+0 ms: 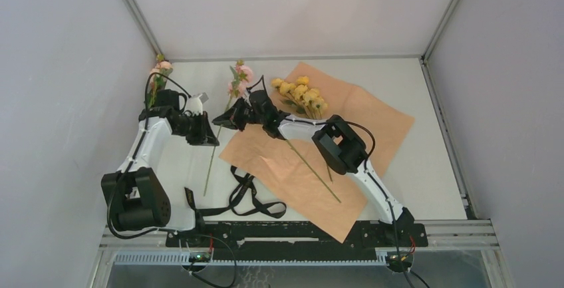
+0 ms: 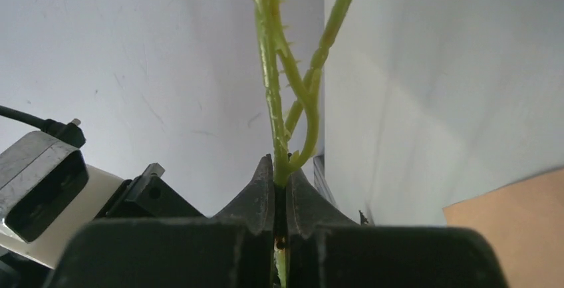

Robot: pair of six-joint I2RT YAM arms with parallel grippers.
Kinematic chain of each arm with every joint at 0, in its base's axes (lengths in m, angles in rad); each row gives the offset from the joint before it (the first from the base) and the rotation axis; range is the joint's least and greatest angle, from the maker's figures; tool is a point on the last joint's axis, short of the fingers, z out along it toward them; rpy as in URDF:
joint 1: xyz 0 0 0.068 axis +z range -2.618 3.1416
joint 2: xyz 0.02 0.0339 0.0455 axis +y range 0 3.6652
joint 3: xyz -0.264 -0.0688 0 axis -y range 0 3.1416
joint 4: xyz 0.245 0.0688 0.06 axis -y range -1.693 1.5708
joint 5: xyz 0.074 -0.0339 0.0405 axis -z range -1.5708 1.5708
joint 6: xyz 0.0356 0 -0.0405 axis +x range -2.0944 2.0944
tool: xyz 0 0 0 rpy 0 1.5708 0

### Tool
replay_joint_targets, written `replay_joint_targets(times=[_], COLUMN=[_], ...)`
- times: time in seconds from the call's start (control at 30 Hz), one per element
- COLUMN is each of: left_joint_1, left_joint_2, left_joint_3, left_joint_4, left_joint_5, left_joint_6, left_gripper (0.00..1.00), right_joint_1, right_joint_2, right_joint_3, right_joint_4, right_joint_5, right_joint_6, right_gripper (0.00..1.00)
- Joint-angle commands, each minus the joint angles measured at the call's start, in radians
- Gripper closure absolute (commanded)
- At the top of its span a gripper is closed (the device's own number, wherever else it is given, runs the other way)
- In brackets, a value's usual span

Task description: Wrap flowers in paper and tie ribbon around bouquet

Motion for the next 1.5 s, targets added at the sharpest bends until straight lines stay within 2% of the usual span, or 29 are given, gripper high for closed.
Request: replay_joint_targets(times=[0.0, 0.07, 0.13, 0.3, 0.43, 0.57, 0.63, 0.7, 0.9, 1.0, 1.1, 1.27, 1.47], left_joint_1=[-0.011, -0.008, -0.002, 0.036, 0.079, 0.121, 0.127, 0.132, 0.162, 0.17, 0.17, 0.17, 0.173], left_joint_2=[-0.003, -0.023, -0.039, -0.021, 0.127, 0.307, 0.407, 0.508, 0.793, 0.899, 0.986, 1.122, 1.105], left_joint_3=[0.078, 0.13, 0.156, 0.2, 0.298, 0.423, 0.51, 0.61, 0.897, 1.004, 1.048, 1.145, 1.068], left_joint_4=[-0.077, -0.108, -0.11, -0.005, 0.084, 0.197, 0.218, 0.217, 0.217, 0.211, 0.299, 0.361, 0.394], left_joint_5=[-0.045, -0.167, -0.293, -0.652, -0.828, -0.911, -0.961, -0.993, -1.075, -1.096, -1.148, -1.17, -0.986], left_joint_6=[0.124, 0.187, 0.237, 0.379, 0.463, 0.539, 0.579, 0.606, 0.637, 0.653, 0.71, 0.846, 0.954], left_gripper=[0.74, 0.53, 0.38, 0.16, 0.16, 0.25, 0.32, 0.34, 0.35, 0.34, 0.32, 0.32, 0.3], right_joint_1=[-0.015, -0.021, -0.033, -0.102, -0.156, -0.184, -0.193, -0.204, -0.2, -0.196, -0.204, -0.198, -0.213], right_joint_2=[-0.041, -0.079, -0.137, -0.381, -0.551, -0.675, -0.706, -0.712, -0.618, -0.522, -0.442, -0.421, -0.45], right_joint_3=[0.115, 0.149, 0.16, 0.079, 0.017, -0.057, -0.095, -0.132, -0.14, -0.09, -0.02, -0.016, -0.061], right_joint_4=[-0.049, -0.169, -0.276, -0.53, -0.808, -1.082, -1.175, -1.241, -1.306, -1.338, -1.396, -1.409, -1.39], right_joint_5=[-0.059, -0.05, -0.033, -0.005, 0.061, 0.296, 0.396, 0.492, 0.657, 0.724, 0.766, 0.804, 0.833], right_joint_6=[-0.13, -0.26, -0.378, -0.642, -0.874, -1.069, -1.136, -1.172, -1.292, -1.312, -1.286, -1.266, -1.238], right_gripper=[1.0, 1.0, 1.0, 1.0, 1.0, 0.99, 0.99, 0.98, 0.9, 0.7, 0.49, 0.46, 0.48])
